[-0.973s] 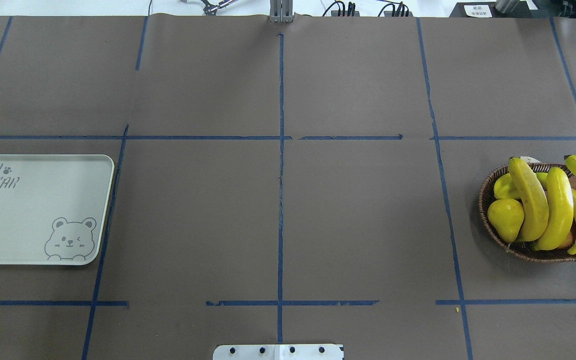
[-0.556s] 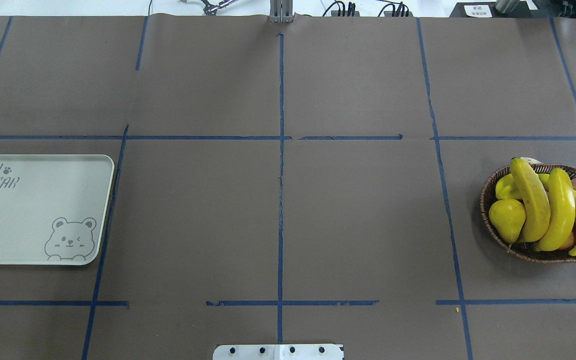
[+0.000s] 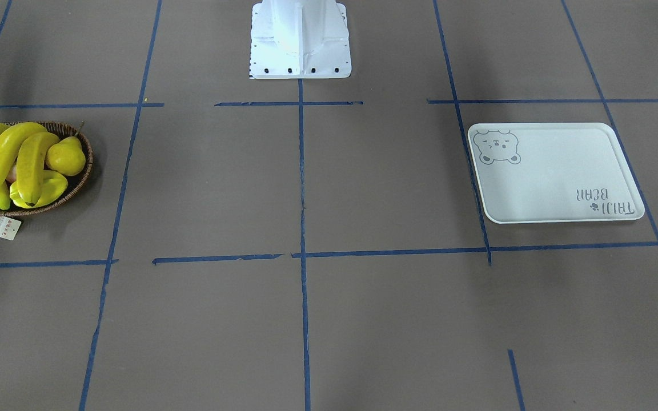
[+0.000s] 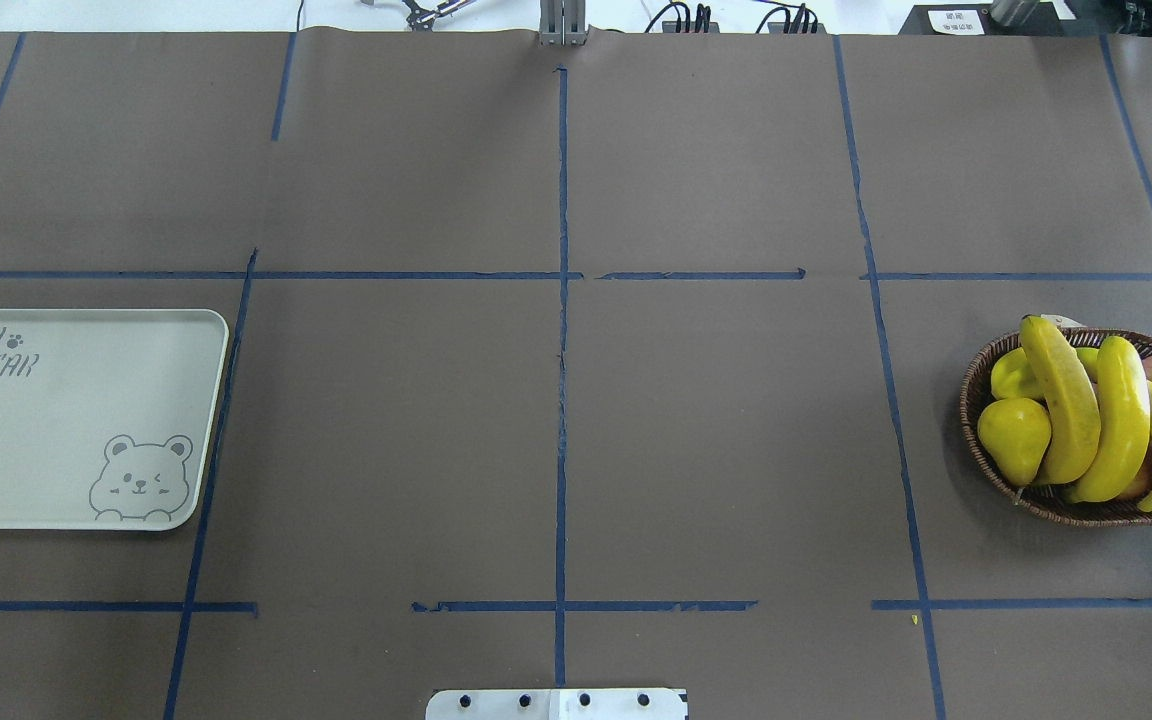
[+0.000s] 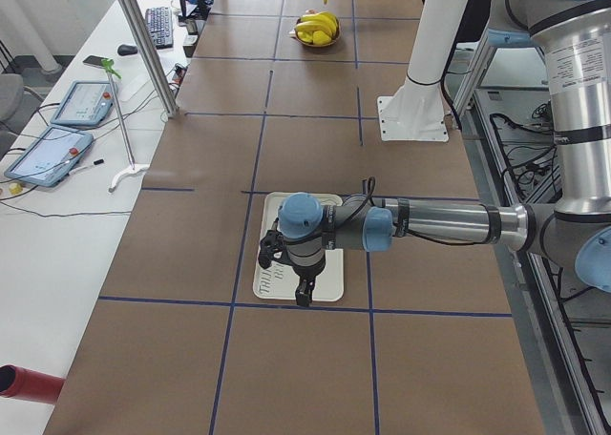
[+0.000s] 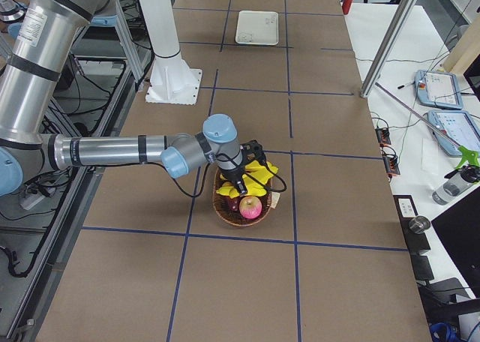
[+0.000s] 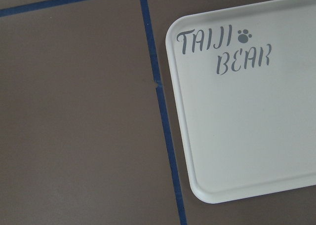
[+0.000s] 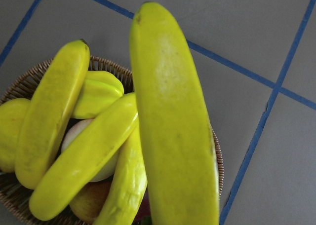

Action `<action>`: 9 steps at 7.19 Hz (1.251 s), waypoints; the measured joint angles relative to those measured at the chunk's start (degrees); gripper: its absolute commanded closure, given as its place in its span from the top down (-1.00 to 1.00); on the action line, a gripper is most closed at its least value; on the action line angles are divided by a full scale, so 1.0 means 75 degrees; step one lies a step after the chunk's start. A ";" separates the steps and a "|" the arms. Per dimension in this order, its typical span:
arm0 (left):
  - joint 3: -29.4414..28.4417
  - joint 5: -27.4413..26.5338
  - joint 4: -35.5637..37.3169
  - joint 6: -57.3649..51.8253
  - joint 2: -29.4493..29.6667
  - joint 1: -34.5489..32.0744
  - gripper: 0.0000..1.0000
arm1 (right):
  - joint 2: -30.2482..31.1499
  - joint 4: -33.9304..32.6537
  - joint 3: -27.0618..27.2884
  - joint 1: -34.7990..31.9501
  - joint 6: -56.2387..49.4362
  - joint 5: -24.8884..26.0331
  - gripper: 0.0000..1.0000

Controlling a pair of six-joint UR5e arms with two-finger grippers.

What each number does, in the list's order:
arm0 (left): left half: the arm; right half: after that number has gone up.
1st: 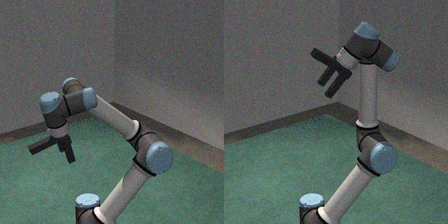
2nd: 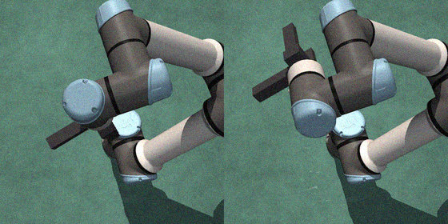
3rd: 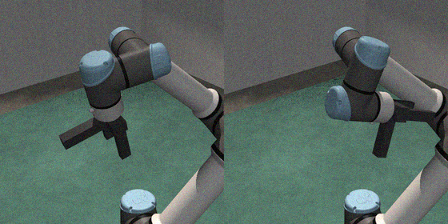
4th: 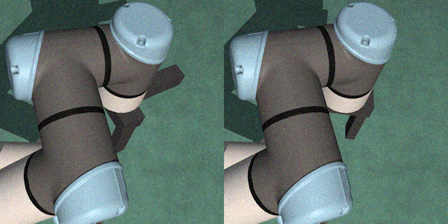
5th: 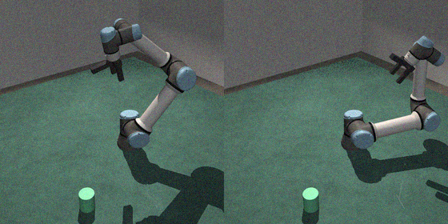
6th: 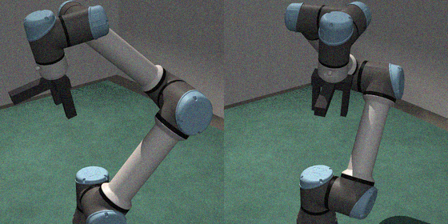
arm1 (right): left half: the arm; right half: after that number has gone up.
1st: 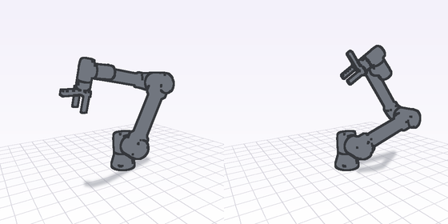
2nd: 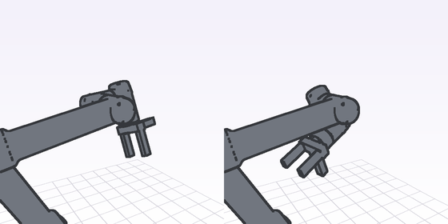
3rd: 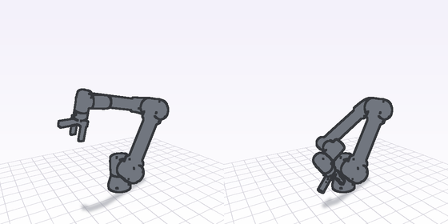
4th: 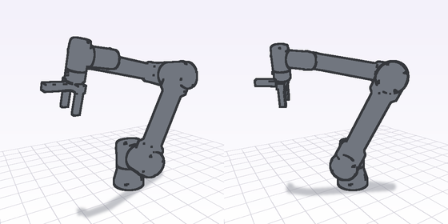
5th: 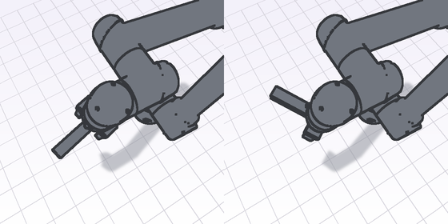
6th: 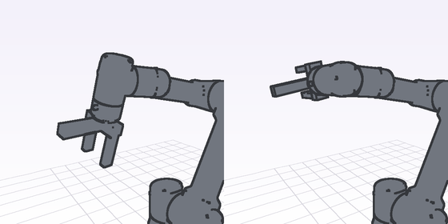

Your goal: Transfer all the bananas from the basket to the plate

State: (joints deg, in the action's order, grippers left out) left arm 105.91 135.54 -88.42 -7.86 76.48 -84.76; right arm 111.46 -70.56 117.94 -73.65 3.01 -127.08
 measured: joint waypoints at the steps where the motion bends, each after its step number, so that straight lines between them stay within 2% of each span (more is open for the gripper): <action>1: 0.0000 0.0006 -0.0026 0.0027 0.0222 0.0010 1.00 | -0.0303 -0.0792 0.0366 -0.0069 -0.0099 0.0003 -0.99; 2: -0.0029 0.0007 -0.0112 0.0036 0.0562 0.0012 1.00 | -0.0645 -0.1241 0.0499 -0.0030 -0.0073 -0.0014 -0.98; 4: -0.0145 0.0019 -0.0422 0.0042 0.1122 0.0016 1.00 | -0.1468 -0.1583 0.0466 0.0564 0.0669 -0.0205 -0.94; 7: -0.0332 0.0052 -0.0831 0.0148 0.1342 0.0067 1.00 | -0.3007 -0.1549 0.0413 0.2207 0.3711 -0.0240 -0.93; 9: -0.0239 0.0081 -0.1400 0.1133 0.1418 0.0383 1.00 | -0.4388 -0.1545 0.0349 0.3598 0.6020 0.0416 -0.93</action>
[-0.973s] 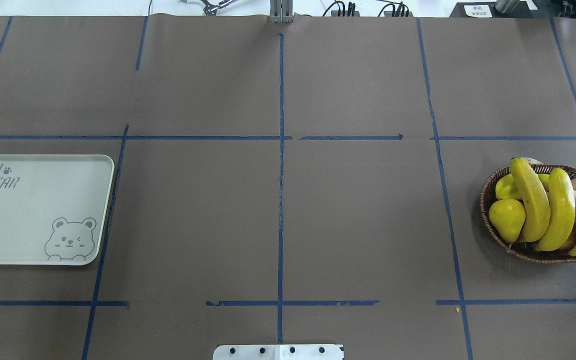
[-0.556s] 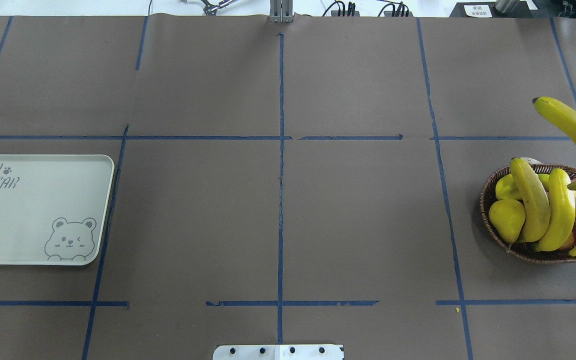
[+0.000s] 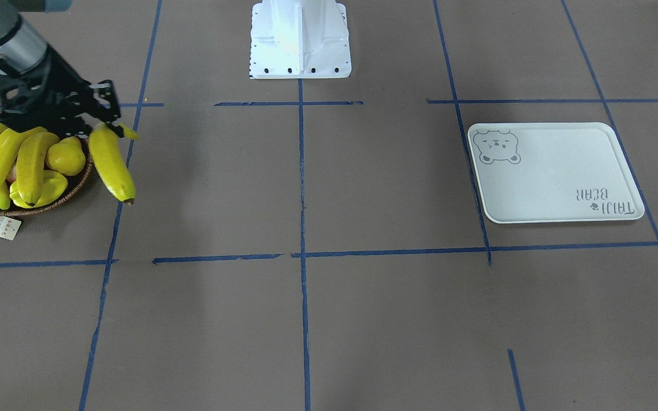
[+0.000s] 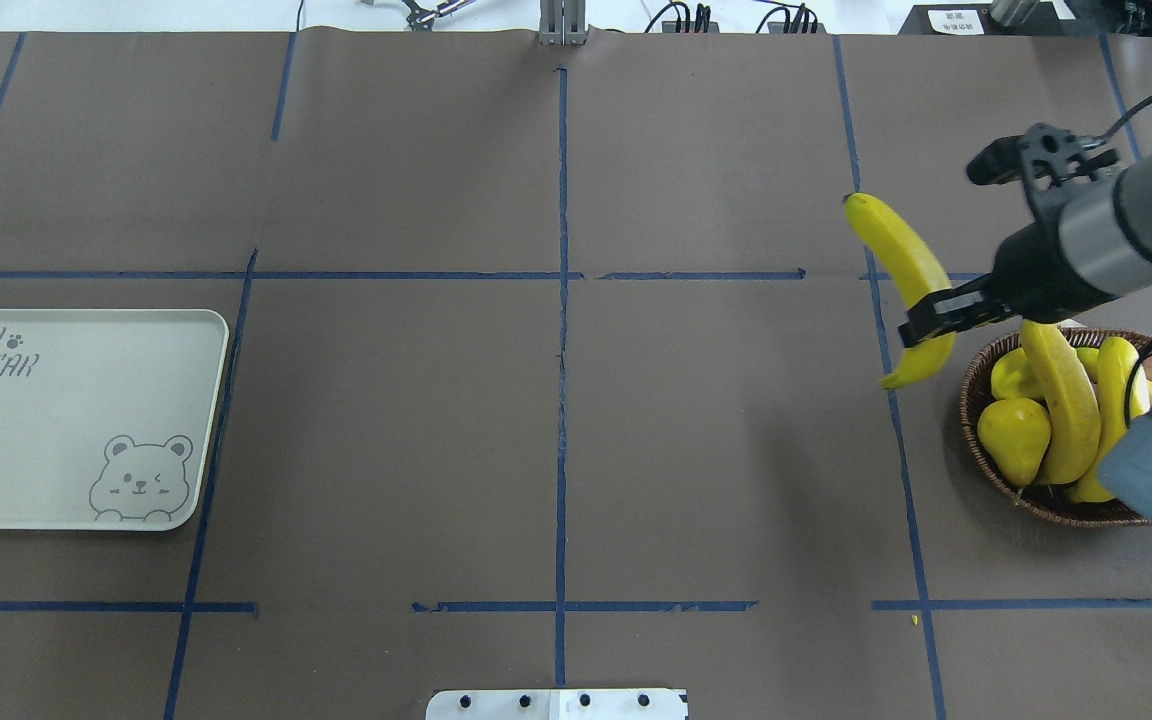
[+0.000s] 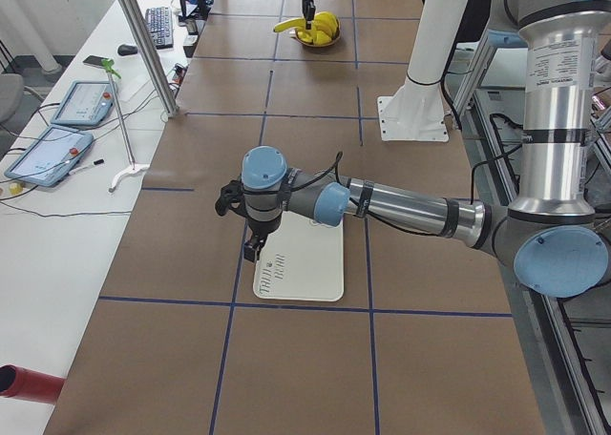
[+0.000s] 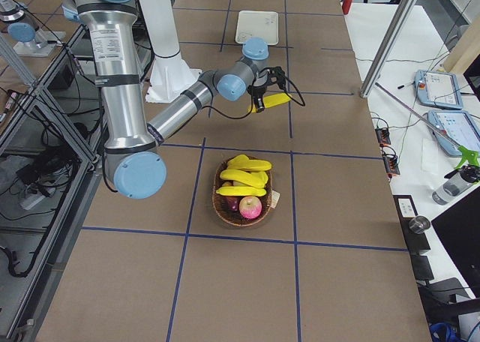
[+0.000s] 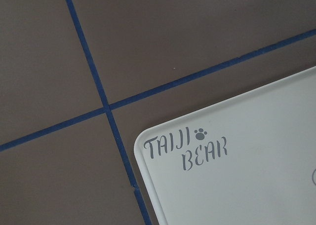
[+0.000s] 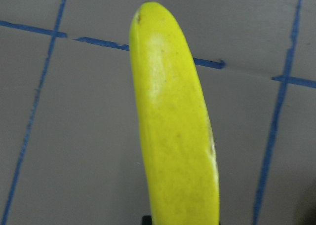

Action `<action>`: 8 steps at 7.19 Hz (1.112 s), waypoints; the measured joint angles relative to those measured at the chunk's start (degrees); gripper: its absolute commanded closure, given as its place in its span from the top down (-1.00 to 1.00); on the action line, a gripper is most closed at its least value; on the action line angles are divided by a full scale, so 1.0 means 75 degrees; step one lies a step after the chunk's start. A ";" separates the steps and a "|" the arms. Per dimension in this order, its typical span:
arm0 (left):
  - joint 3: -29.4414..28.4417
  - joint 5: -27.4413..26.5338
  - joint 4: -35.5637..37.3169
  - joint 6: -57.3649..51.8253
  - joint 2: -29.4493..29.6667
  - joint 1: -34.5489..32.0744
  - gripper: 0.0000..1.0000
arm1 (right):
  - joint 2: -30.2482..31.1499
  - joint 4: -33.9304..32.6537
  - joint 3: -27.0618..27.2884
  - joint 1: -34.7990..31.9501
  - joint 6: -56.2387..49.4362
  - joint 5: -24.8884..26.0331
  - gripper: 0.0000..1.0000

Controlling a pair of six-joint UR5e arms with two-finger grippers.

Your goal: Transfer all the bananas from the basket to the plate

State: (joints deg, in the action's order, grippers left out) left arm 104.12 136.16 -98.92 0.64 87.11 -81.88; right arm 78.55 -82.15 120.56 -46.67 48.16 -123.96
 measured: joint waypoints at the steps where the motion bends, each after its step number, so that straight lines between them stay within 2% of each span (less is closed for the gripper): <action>1: 0.0074 0.0006 -0.0456 0.1018 0.0092 0.0356 1.00 | -0.0608 -0.0002 -0.0068 0.0660 0.0930 0.0493 -0.93; 3: 0.0126 0.0002 -0.1609 0.3861 0.0573 0.1312 1.00 | -0.1722 -0.0001 -0.0439 0.1719 0.2338 0.1587 -0.92; 6: 0.0091 -0.0018 -0.2224 0.7705 0.2314 0.3009 0.99 | -0.2551 0.0209 -0.0762 0.2626 0.3384 0.2685 -0.93; 8: 0.0061 -0.0060 -0.2279 0.8945 0.3270 0.3749 0.99 | -0.2683 0.1579 -0.1391 0.2977 0.3941 0.3189 -0.93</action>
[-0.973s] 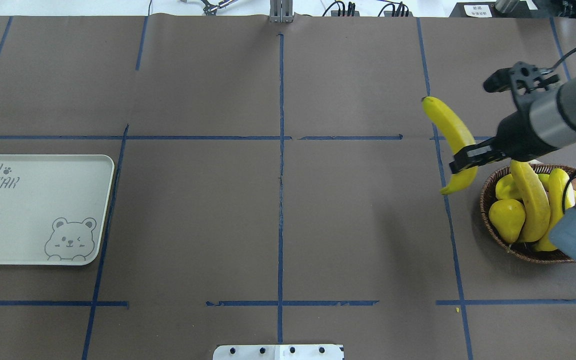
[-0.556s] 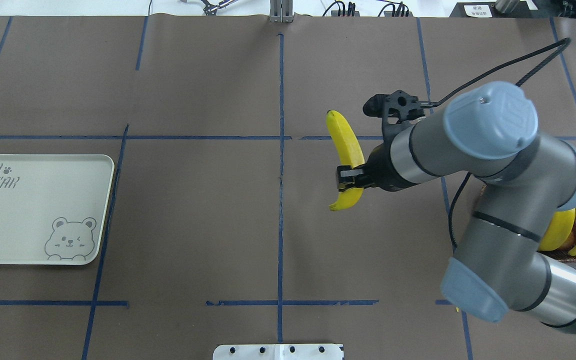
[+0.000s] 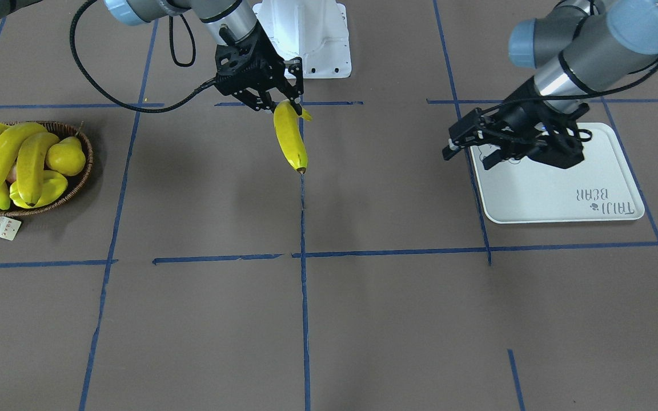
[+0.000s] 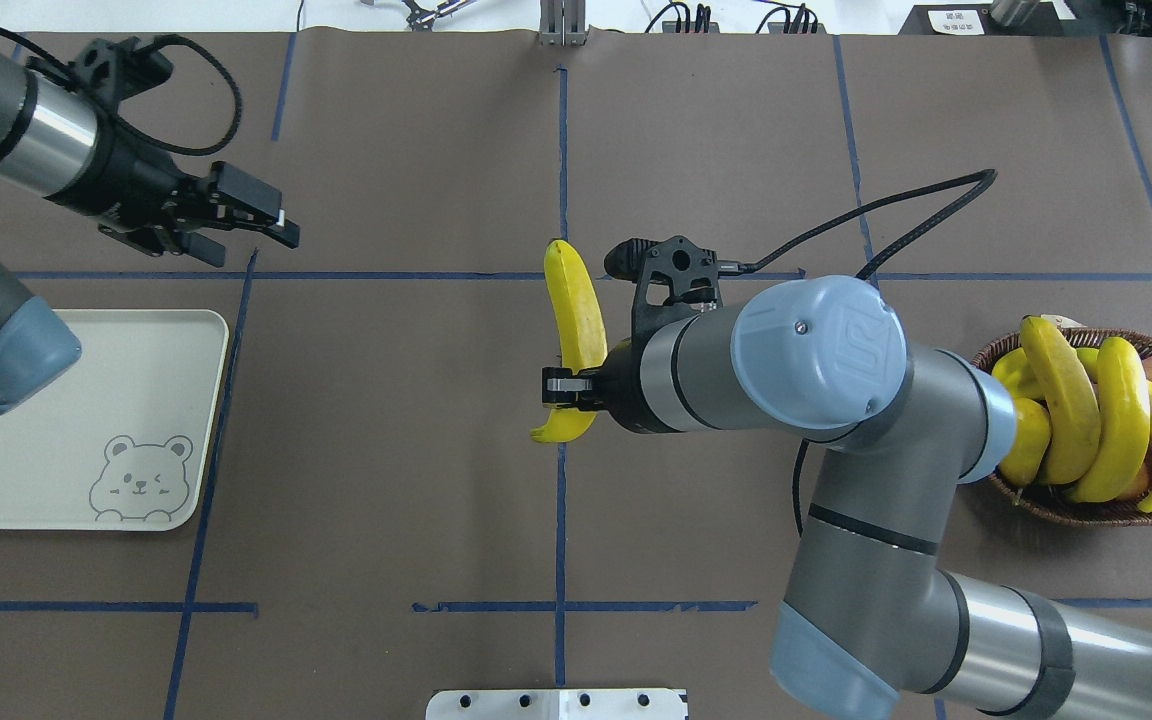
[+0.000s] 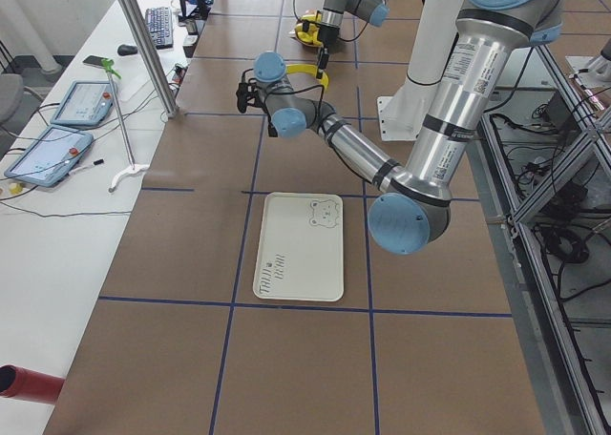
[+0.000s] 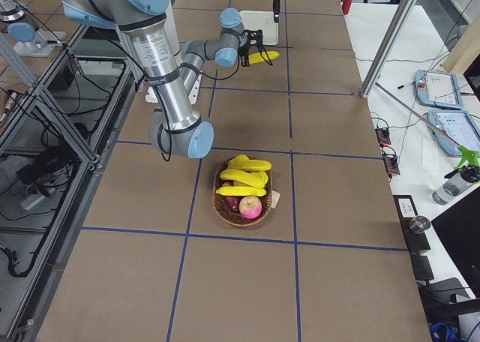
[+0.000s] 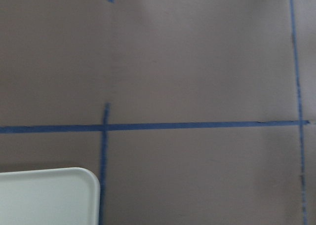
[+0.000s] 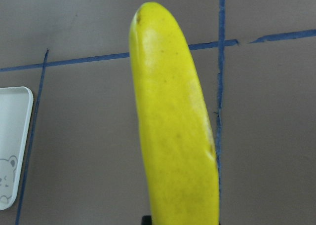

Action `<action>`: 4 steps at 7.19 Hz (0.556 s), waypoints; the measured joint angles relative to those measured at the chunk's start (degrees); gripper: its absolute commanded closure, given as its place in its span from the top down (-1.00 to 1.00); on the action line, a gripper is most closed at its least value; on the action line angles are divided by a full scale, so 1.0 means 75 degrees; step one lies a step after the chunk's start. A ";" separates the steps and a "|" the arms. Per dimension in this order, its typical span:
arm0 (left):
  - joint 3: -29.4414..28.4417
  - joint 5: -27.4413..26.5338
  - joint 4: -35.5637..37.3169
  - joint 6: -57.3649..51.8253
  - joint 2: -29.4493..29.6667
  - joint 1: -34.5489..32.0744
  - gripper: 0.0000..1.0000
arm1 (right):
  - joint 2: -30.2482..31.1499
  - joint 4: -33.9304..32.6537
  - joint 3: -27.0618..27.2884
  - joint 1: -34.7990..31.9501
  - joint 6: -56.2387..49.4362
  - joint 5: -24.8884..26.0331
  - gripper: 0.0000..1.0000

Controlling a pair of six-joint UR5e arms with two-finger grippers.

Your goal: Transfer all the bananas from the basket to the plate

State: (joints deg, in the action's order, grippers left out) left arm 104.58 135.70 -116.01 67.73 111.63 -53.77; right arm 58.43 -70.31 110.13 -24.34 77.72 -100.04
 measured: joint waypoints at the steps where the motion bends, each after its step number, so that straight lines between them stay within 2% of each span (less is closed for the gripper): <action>1: 0.0007 -0.0007 -0.0098 0.0228 0.0235 0.0217 0.99 | -0.0050 0.0748 -0.0333 0.0123 0.0256 0.0196 -0.92; 4: -0.0098 -0.0063 -0.0377 0.0932 0.0755 0.0614 0.99 | -0.0647 0.1402 -0.1098 0.0261 0.0484 0.0615 -0.92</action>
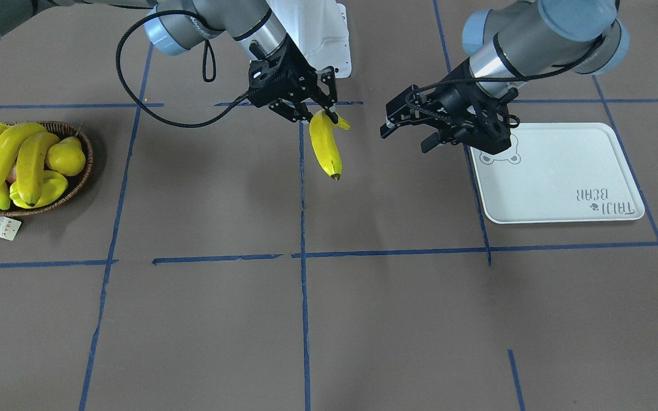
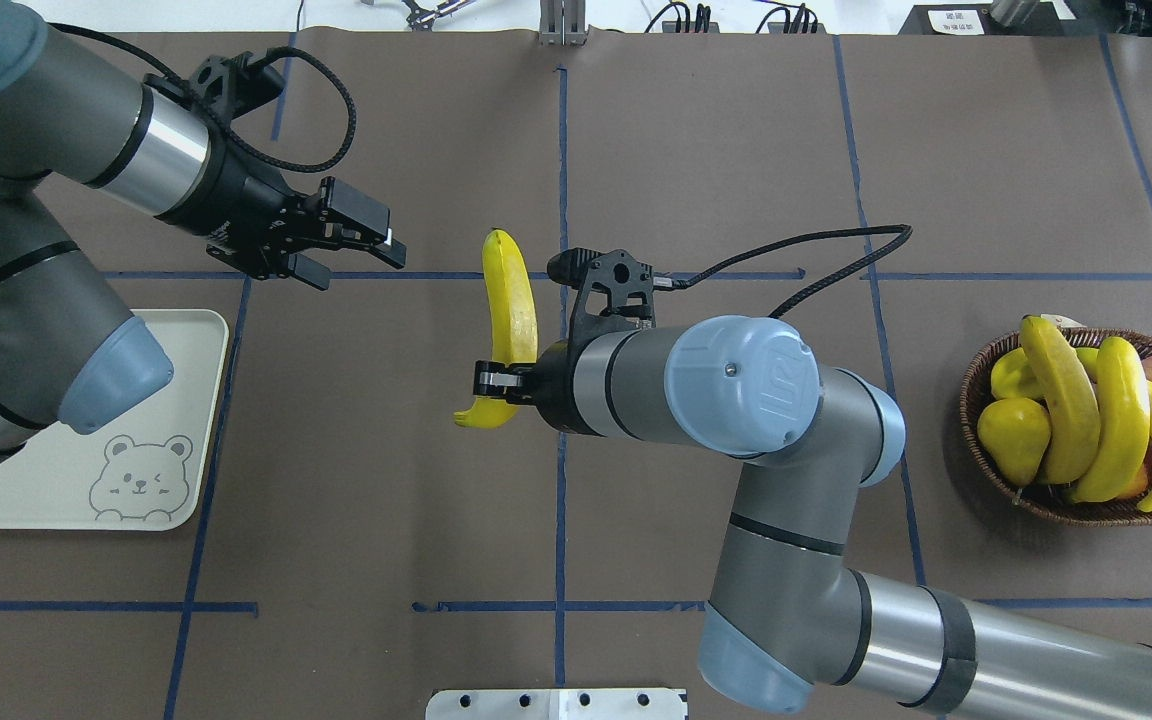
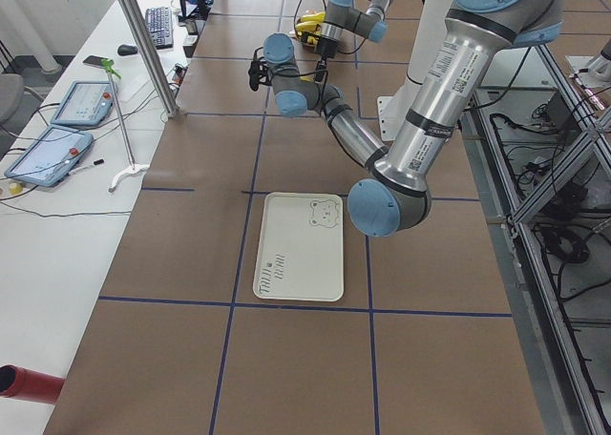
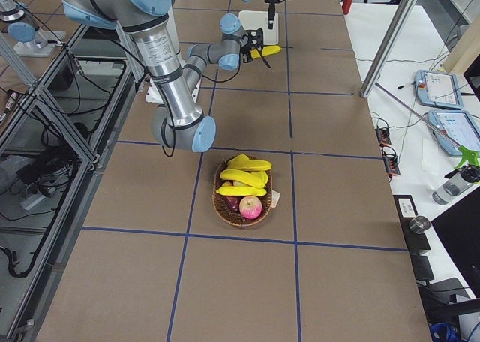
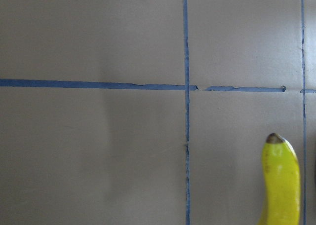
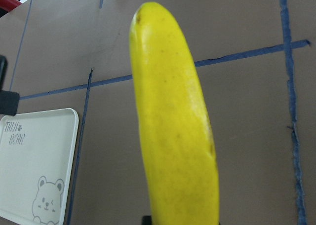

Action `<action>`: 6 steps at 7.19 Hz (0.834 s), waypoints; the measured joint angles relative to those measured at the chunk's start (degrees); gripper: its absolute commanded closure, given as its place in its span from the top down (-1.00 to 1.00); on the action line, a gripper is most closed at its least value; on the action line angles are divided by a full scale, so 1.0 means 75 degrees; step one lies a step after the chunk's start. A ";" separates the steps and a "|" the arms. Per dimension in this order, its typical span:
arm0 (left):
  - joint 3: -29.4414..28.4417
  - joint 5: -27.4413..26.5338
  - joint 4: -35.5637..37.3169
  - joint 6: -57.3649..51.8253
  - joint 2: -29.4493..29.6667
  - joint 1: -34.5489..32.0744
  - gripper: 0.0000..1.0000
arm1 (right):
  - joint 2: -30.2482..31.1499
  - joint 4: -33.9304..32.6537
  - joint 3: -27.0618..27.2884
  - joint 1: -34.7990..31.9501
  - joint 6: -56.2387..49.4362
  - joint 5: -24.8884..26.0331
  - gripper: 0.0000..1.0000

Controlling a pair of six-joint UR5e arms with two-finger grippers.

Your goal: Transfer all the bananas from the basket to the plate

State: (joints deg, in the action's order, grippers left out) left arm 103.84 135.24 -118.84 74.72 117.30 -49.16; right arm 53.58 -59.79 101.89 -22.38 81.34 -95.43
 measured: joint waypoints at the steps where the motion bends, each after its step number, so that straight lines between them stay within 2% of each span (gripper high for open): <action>1: -0.0016 -0.0176 -0.0113 0.0367 0.0120 0.0102 0.99 | -0.0099 0.0121 -0.0088 0.0062 0.0107 0.0115 -0.93; 3: -0.0034 -0.0986 -0.0533 0.0990 0.0256 0.0583 0.99 | -0.0161 0.0306 -0.0123 0.0159 0.0224 0.0226 -0.92; 6: -0.0040 -0.1692 -0.0692 0.1267 0.0369 0.1113 0.96 | -0.0170 0.0411 -0.0118 0.0273 0.0251 0.0328 -0.92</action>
State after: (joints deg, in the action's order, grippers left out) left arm 103.54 122.54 -124.03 84.22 120.07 -40.81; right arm 52.30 -56.71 101.00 -20.33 83.22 -92.97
